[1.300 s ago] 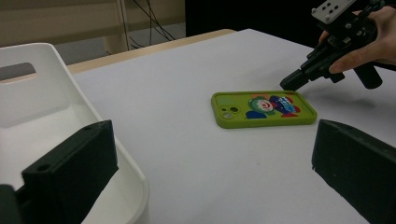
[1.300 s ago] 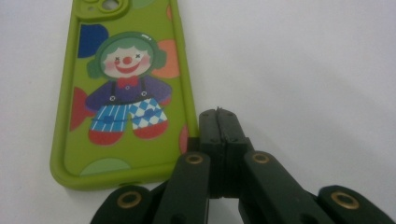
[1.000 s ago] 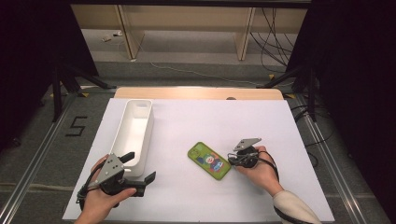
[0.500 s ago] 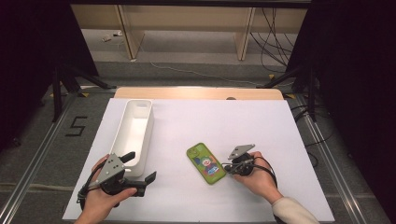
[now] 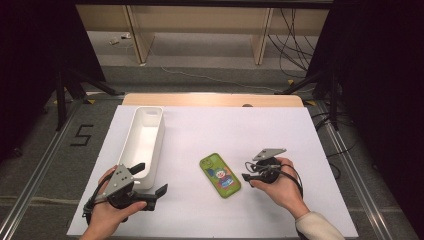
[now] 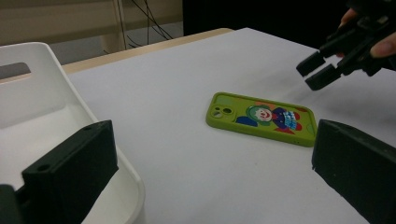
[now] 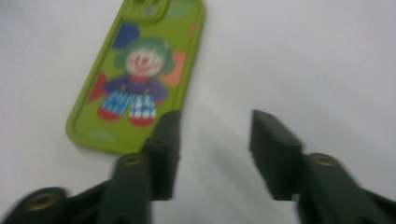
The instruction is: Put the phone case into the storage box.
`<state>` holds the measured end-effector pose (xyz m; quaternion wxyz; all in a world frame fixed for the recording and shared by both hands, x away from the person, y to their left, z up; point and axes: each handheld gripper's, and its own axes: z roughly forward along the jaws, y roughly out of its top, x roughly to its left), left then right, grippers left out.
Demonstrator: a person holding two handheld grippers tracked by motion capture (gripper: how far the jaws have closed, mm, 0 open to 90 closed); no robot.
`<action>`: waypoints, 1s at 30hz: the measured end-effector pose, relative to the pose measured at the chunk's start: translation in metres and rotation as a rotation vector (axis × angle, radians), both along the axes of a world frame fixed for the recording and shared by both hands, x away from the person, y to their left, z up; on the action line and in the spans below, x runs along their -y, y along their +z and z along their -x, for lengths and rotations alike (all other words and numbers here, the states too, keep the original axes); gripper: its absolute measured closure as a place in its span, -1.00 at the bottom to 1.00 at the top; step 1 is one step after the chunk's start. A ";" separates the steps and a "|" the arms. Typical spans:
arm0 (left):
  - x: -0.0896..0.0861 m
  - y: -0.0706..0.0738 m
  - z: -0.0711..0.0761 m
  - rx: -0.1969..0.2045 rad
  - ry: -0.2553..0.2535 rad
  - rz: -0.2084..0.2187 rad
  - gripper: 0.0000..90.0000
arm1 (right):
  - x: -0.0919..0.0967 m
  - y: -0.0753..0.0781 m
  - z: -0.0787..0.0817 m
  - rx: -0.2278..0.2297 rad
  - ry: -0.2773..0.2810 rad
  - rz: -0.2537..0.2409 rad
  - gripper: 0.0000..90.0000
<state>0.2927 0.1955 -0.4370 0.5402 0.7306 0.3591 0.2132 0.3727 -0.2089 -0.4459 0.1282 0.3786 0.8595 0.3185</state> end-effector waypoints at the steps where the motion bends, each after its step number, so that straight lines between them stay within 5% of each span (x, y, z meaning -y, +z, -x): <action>1: 0.000 0.000 0.000 0.001 -0.001 0.001 -1.00 | 0.001 0.005 0.000 0.014 -0.011 -0.013 -0.18; 5: 0.001 0.000 0.000 0.000 -0.004 0.003 -1.00 | 0.002 0.019 0.000 0.030 -0.017 -0.071 -0.62; 8: 0.001 0.001 0.000 0.004 -0.006 0.007 -1.00 | 0.002 0.024 0.000 0.001 -0.014 -0.218 -0.60; 9: 0.001 0.001 0.000 0.004 -0.006 0.007 -1.00 | 0.002 0.024 0.000 0.001 -0.014 -0.218 -0.60; 10: 0.001 0.001 0.000 0.004 -0.007 0.009 -1.00 | 0.003 0.026 0.000 -0.025 -0.008 -0.308 -0.56; 11: 0.001 0.001 0.000 0.004 -0.009 0.010 -1.00 | 0.004 0.029 -0.001 0.011 0.002 -0.409 -0.46; 12: 0.001 0.001 0.000 0.004 -0.011 0.011 -1.00 | 0.005 0.031 -0.001 0.046 -0.004 -0.430 -0.43; 17: 0.001 0.001 0.000 0.005 -0.016 0.015 -1.00 | 0.005 0.039 -0.001 0.130 0.020 -0.466 -0.50; 21: 0.001 0.002 0.000 0.006 -0.016 0.017 -1.00 | 0.003 0.039 -0.003 0.093 0.101 -0.484 -0.42; 25: 0.001 0.002 0.000 0.008 -0.017 0.016 -1.00 | -0.003 0.034 -0.003 0.075 0.162 -0.456 -0.27; 26: 0.001 0.002 0.000 0.008 -0.017 0.016 -1.00 | -0.007 0.035 0.000 0.081 0.185 -0.420 -0.61; 28: 0.001 0.002 0.000 0.009 -0.015 0.016 -1.00 | -0.010 0.036 0.002 0.080 0.176 -0.393 -0.64; 30: 0.001 0.002 0.000 0.008 -0.015 0.017 -1.00 | -0.018 0.037 0.003 0.099 0.166 -0.311 -0.82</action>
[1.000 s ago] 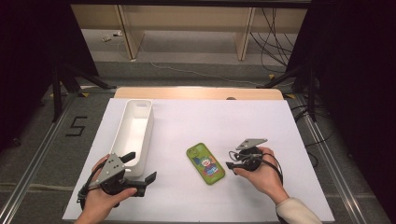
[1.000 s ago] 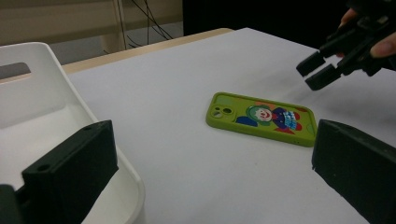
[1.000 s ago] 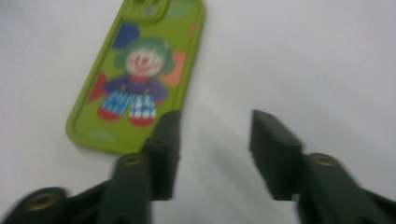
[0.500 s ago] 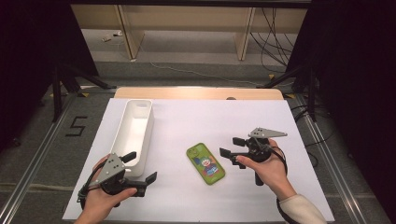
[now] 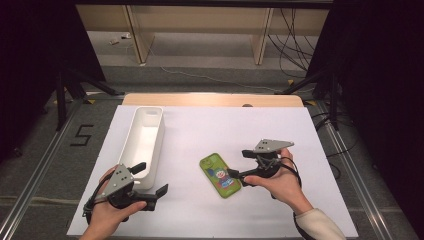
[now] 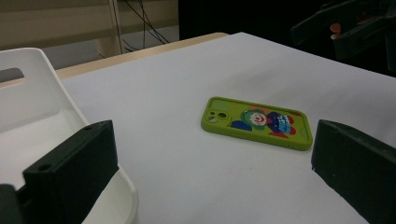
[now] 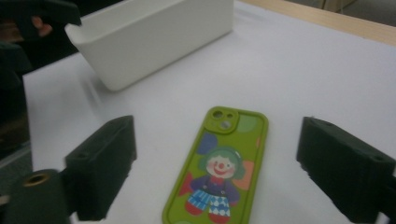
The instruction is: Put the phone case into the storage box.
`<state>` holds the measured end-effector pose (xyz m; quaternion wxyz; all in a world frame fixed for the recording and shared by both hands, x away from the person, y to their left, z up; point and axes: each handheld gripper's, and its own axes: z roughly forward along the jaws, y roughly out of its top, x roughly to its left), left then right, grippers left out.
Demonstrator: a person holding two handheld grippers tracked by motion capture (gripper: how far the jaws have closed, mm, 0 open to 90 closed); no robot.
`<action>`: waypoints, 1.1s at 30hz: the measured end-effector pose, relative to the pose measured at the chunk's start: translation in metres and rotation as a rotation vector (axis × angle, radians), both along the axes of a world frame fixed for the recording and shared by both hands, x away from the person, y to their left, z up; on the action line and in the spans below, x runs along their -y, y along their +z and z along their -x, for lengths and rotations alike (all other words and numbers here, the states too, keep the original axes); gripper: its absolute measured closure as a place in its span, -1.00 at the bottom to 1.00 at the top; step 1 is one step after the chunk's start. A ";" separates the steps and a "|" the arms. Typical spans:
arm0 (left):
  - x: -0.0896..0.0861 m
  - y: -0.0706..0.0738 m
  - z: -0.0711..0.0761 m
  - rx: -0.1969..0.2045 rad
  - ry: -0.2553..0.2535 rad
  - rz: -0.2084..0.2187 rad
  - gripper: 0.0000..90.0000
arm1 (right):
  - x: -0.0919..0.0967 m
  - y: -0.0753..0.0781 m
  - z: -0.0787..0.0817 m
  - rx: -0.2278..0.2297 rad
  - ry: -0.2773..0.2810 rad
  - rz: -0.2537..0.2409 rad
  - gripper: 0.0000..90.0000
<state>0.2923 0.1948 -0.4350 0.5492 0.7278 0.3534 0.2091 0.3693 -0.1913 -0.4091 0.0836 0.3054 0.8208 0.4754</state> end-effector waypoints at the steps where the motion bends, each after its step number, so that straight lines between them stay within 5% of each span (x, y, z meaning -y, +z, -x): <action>1: 0.000 0.000 0.000 0.000 0.000 -0.001 -1.00 | 0.000 0.000 0.000 0.000 0.000 0.000 -0.82; 3: 0.001 0.000 0.000 0.001 -0.003 -0.002 -1.00 | -0.006 -0.002 0.000 -0.002 -0.022 0.078 -0.96; 9: 0.002 0.000 0.001 0.002 -0.009 -0.007 -1.00 | -0.014 -0.005 -0.001 0.005 -0.100 0.154 -0.99; 17: 0.003 0.001 0.001 0.002 -0.010 -0.005 -1.00 | -0.019 0.005 -0.001 0.070 -0.147 0.127 -0.99; 22: 0.003 0.002 0.001 0.007 -0.013 -0.009 -1.00 | -0.028 0.006 -0.001 0.071 -0.141 0.144 -0.99; 33: 0.004 0.002 0.001 0.008 -0.023 -0.008 -1.00 | -0.064 -0.009 -0.019 -0.099 -0.153 0.337 -0.99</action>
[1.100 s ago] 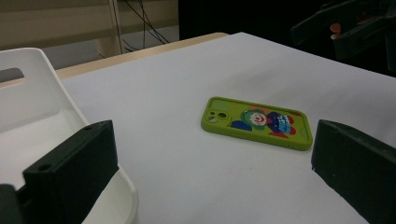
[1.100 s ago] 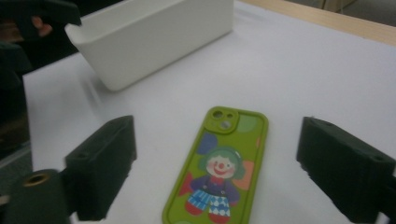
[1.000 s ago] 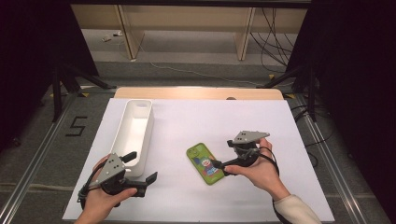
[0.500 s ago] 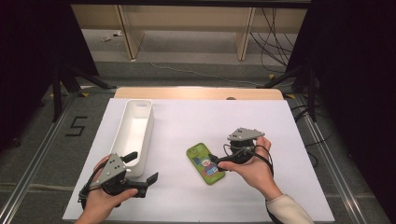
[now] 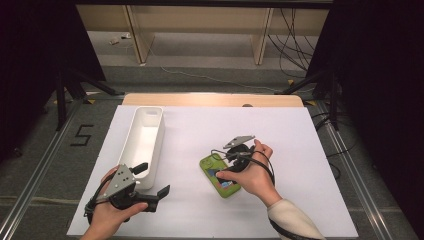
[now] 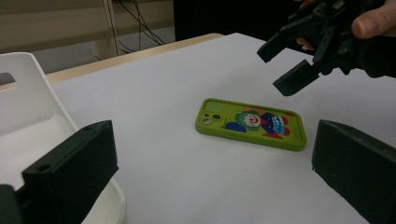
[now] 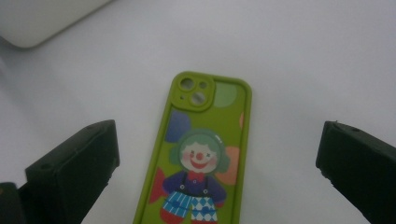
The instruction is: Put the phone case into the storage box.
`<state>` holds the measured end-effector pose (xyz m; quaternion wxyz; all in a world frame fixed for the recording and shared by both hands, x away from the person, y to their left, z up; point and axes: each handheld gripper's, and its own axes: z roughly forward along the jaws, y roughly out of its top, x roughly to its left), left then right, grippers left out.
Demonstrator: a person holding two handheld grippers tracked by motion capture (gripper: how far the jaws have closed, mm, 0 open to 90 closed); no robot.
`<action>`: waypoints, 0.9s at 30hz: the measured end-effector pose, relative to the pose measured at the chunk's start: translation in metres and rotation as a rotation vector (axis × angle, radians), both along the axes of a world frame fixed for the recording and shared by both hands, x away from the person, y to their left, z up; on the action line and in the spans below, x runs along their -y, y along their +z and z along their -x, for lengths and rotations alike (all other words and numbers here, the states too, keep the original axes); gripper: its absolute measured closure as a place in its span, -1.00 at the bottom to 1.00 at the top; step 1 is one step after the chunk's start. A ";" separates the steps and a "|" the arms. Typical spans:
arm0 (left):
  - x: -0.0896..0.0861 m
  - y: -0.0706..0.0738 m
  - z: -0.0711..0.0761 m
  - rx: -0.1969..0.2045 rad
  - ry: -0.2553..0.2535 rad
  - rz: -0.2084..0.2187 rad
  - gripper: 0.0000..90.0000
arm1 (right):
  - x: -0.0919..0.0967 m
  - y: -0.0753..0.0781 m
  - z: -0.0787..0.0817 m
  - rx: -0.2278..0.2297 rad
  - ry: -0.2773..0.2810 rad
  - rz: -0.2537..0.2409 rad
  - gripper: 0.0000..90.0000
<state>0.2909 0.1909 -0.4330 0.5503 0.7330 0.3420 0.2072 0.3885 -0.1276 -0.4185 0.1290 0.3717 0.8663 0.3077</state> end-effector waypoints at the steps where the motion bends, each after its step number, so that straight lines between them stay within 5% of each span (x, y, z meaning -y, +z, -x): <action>1: 0.000 0.000 0.000 0.000 0.000 0.000 -1.00 | -0.002 -0.002 -0.002 -0.013 0.000 0.011 -0.98; 4: 0.000 0.000 0.000 0.000 0.002 0.001 -1.00 | -0.008 -0.007 -0.006 -0.061 -0.017 0.050 -0.96; 12: 0.000 0.000 0.000 -0.001 0.003 0.001 -1.00 | -0.018 -0.020 -0.015 -0.097 -0.036 0.089 -0.97; 27: 0.000 0.000 0.000 0.001 0.003 0.003 -1.00 | -0.028 -0.034 -0.021 -0.131 -0.044 0.129 -0.92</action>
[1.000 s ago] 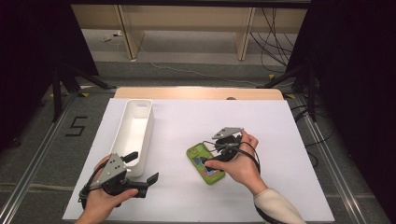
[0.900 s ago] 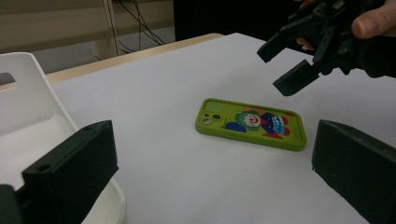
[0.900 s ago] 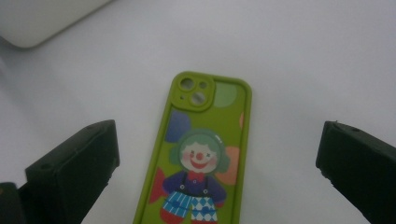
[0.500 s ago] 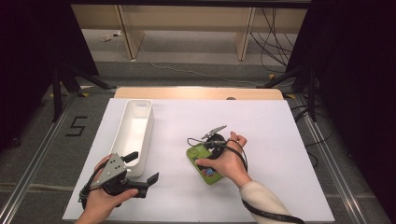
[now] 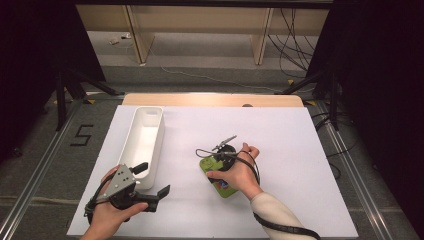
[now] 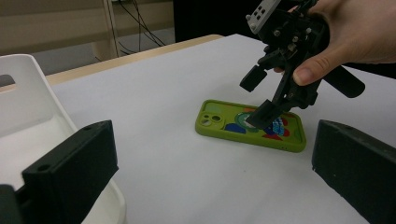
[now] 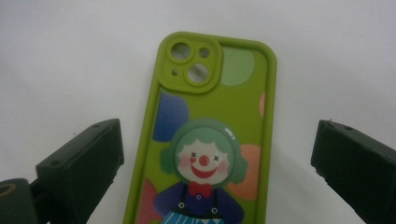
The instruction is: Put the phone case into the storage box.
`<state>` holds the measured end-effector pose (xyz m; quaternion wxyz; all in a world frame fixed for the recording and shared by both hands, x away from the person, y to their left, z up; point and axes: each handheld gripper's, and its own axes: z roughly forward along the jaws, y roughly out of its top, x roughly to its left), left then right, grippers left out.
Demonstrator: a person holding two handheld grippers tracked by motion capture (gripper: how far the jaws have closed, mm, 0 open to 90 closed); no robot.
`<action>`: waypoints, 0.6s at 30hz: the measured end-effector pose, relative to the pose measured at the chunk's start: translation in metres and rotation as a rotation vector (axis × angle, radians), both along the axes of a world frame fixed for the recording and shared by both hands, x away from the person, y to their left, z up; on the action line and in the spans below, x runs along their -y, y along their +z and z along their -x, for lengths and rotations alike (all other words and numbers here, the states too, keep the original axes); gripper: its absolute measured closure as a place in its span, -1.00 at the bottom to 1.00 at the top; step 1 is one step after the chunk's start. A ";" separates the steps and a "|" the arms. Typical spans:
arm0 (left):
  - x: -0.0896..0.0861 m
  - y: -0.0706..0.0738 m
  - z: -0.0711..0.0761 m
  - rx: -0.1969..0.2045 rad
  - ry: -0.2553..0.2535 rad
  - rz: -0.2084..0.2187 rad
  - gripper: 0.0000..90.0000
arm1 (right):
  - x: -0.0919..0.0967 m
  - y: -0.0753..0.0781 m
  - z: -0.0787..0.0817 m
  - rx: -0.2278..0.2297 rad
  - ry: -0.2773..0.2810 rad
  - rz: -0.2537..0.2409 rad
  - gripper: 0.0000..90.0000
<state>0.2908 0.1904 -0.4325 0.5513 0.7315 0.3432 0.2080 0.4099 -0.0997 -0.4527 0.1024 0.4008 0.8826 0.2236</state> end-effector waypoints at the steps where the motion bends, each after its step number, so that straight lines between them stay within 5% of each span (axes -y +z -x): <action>1: 0.000 0.000 0.000 0.000 0.000 0.000 -1.00 | 0.000 -0.001 0.000 -0.002 0.002 0.006 -0.92; 18: 0.000 0.000 0.000 0.001 -0.002 0.002 -1.00 | -0.007 -0.008 -0.006 -0.057 0.007 0.064 -0.94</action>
